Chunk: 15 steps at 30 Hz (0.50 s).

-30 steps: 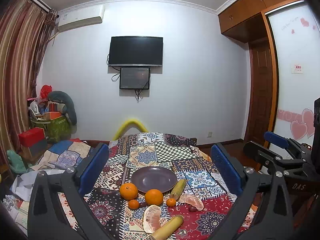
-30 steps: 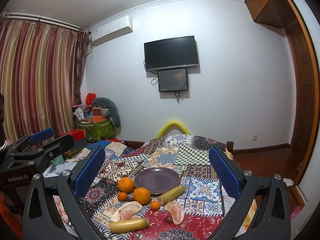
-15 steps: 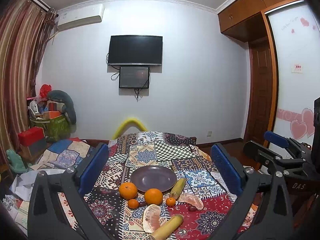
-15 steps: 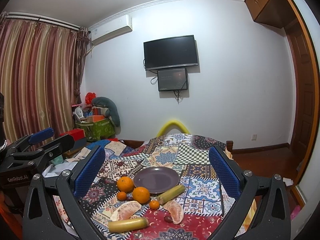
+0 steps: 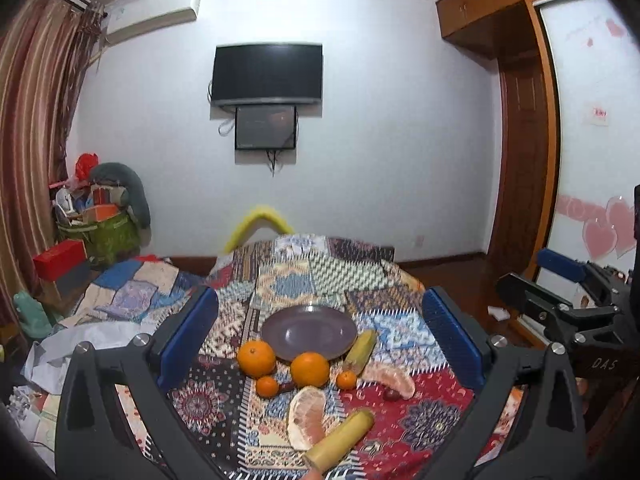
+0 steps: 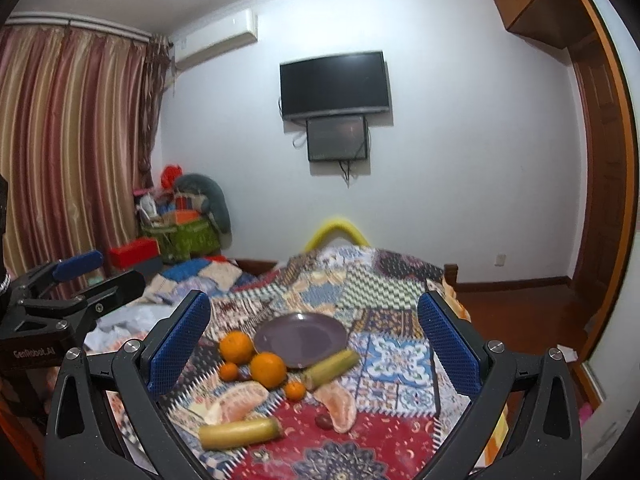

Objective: Organize fruits
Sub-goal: 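Close the left tool on the yellow bamboo shoot while the right tool approaches a pomelo segment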

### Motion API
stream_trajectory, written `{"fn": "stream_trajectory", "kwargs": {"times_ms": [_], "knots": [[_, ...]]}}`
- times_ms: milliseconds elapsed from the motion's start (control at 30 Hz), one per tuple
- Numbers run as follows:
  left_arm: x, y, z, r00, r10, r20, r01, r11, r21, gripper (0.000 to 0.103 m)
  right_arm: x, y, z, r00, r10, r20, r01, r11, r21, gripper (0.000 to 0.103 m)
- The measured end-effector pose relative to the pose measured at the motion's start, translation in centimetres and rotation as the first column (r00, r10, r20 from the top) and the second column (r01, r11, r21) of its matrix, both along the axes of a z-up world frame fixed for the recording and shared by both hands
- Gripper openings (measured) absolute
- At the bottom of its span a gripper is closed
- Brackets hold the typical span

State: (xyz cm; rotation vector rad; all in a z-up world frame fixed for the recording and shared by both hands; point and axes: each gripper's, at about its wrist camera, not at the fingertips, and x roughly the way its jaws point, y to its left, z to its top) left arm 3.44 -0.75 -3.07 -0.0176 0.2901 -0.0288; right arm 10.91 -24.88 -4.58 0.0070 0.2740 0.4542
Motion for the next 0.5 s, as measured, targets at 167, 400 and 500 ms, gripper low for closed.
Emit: {"fn": "stream_trajectory", "kwargs": {"times_ms": [167,400,500], "knots": [[2.2,0.3,-2.9,0.992,-0.029,-0.12,0.027,1.0,-0.014,0.103,1.4,-0.4,-3.0,0.996,-0.02,-0.091,0.015,0.998,-0.062,0.103],[5.2,0.0,-7.2,0.961,-0.071,-0.268,0.061,0.997,-0.046,0.098,2.8,-0.5,-6.3,0.973,-0.034,-0.227,0.008,0.993,-0.118,0.103],[6.2,-0.4,-9.3,0.939,-0.089,-0.333,0.077,0.996,-0.047,0.088,3.3,-0.3,-7.5,0.963,-0.037,-0.266,-0.002,0.99,-0.142,0.103]]}}
